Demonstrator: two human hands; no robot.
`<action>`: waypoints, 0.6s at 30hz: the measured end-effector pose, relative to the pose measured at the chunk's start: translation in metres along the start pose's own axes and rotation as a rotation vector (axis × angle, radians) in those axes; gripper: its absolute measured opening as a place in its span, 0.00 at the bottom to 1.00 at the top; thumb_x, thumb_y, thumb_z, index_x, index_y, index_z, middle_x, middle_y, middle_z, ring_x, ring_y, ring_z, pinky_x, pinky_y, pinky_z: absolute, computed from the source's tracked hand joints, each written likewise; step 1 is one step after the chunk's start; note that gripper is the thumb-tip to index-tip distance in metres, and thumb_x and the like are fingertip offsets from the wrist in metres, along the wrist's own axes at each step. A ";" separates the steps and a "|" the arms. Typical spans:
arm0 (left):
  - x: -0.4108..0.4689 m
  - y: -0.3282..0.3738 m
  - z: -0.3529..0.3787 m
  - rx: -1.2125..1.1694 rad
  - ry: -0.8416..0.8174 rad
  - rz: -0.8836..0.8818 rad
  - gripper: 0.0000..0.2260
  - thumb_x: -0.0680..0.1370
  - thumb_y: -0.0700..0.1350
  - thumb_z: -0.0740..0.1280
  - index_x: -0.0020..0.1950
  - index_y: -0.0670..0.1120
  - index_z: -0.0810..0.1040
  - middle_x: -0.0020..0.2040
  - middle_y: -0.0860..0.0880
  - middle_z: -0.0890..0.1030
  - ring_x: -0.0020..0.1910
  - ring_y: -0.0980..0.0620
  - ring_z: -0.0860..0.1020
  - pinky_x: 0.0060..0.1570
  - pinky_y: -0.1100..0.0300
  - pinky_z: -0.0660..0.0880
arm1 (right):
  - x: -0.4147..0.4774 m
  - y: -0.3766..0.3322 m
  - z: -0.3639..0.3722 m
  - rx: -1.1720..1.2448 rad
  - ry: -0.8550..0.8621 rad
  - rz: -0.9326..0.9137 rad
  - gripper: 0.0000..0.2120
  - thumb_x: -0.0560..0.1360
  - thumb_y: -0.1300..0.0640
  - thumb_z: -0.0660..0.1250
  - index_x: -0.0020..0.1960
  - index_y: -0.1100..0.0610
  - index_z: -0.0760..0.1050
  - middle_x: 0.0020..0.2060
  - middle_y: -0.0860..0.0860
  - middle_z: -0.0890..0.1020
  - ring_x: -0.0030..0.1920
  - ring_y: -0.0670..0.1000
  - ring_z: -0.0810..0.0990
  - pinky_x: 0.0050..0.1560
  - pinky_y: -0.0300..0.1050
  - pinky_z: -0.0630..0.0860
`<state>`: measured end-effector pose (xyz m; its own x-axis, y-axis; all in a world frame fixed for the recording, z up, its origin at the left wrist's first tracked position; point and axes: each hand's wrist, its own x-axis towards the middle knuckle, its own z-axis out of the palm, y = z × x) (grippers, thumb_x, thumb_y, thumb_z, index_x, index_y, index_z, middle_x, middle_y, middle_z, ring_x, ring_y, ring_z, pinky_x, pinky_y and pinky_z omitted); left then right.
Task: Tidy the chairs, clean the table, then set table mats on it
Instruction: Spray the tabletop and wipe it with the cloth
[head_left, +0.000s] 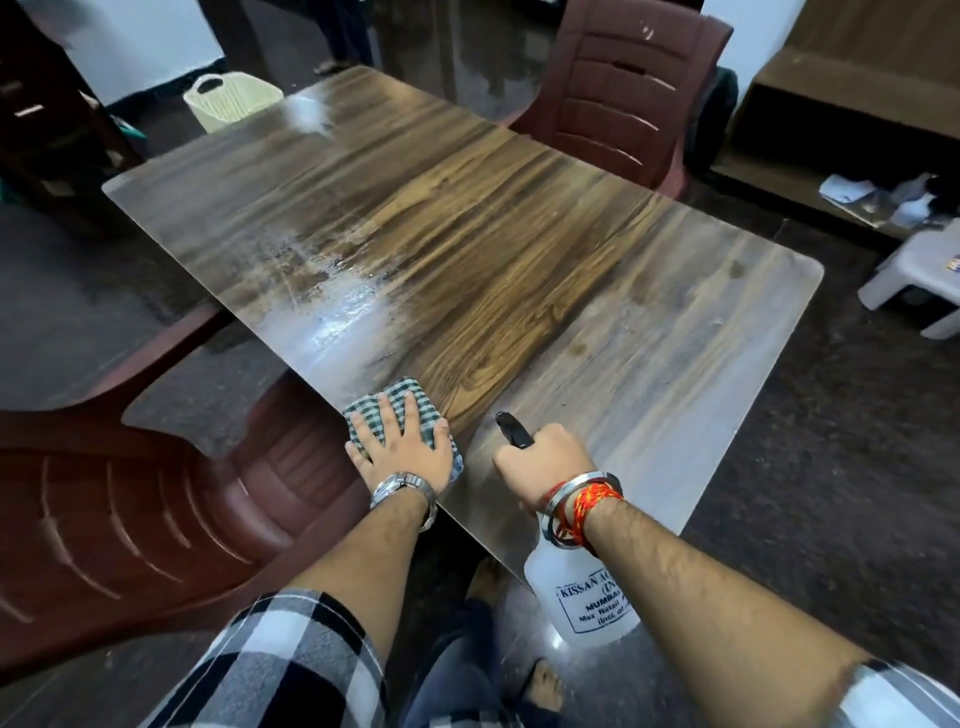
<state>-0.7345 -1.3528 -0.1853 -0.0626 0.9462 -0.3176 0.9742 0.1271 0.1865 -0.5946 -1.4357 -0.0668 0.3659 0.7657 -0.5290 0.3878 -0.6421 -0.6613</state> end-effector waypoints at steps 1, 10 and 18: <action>-0.001 0.000 0.000 0.004 -0.002 -0.006 0.30 0.78 0.67 0.43 0.78 0.59 0.43 0.78 0.53 0.37 0.75 0.41 0.34 0.72 0.40 0.35 | -0.003 0.001 0.001 -0.002 0.004 -0.002 0.10 0.59 0.51 0.60 0.31 0.59 0.72 0.33 0.60 0.81 0.39 0.63 0.84 0.40 0.50 0.81; -0.010 0.026 0.013 0.018 0.034 -0.064 0.31 0.77 0.67 0.41 0.78 0.57 0.41 0.79 0.52 0.39 0.75 0.39 0.34 0.71 0.38 0.34 | 0.009 0.017 -0.028 0.085 0.235 0.079 0.10 0.69 0.55 0.64 0.34 0.61 0.74 0.33 0.56 0.78 0.38 0.60 0.78 0.38 0.47 0.74; 0.007 0.081 0.016 0.066 0.010 0.088 0.31 0.77 0.66 0.39 0.78 0.56 0.41 0.79 0.52 0.39 0.76 0.40 0.35 0.71 0.39 0.34 | 0.066 0.003 -0.086 0.140 0.325 0.161 0.20 0.61 0.49 0.59 0.40 0.63 0.80 0.37 0.59 0.84 0.40 0.60 0.81 0.39 0.47 0.77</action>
<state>-0.6521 -1.3407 -0.1870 0.0218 0.9557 -0.2935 0.9881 0.0241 0.1517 -0.4962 -1.3908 -0.0578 0.6704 0.5892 -0.4511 0.1920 -0.7249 -0.6615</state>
